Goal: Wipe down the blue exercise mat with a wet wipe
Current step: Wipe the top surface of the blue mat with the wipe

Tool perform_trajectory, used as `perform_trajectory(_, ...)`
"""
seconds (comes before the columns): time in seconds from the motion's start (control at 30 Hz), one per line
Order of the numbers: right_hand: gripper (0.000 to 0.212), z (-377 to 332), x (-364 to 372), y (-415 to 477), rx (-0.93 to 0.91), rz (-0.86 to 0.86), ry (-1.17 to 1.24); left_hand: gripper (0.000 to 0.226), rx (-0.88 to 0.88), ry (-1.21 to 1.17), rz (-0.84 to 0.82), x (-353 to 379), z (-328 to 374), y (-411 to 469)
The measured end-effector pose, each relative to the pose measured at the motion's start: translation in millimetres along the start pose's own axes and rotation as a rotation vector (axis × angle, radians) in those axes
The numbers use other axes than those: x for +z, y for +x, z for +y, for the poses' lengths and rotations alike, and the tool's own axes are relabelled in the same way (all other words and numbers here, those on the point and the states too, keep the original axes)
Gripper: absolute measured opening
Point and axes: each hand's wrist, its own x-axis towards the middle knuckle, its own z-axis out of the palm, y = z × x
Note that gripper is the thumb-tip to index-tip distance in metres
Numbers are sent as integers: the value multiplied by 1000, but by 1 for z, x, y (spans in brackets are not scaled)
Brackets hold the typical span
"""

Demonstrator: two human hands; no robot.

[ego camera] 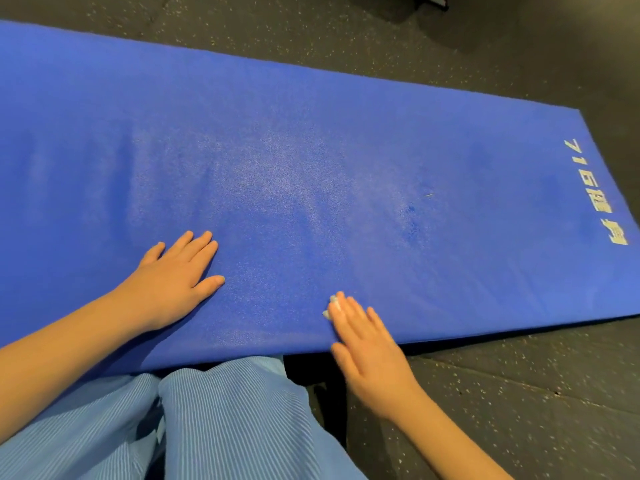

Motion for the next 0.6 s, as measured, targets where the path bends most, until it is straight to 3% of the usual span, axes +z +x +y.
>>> perform_trajectory(0.1, 75, 14, -3, 15, 174, 25, 32, 67, 9, 9, 9, -1, 6, -3)
perform_trajectory(0.2, 86, -2, 2, 4, 94, 3, 114, 71, 61, 17, -9, -4, 15, -8)
perform_trajectory(0.33, 75, 24, 4, -19, -10, 30, -115, 118, 212, 24, -44, -11, 37, -12)
perform_trajectory(0.43, 91, 48, 2, -9, 48, 105, -137, 130, 328, 67, -47, -13, 55, -10)
perform_trajectory(0.6, 94, 59, -6, 3, -103, 210, -199, 115, 429, 93, -129, -20, 81, -12)
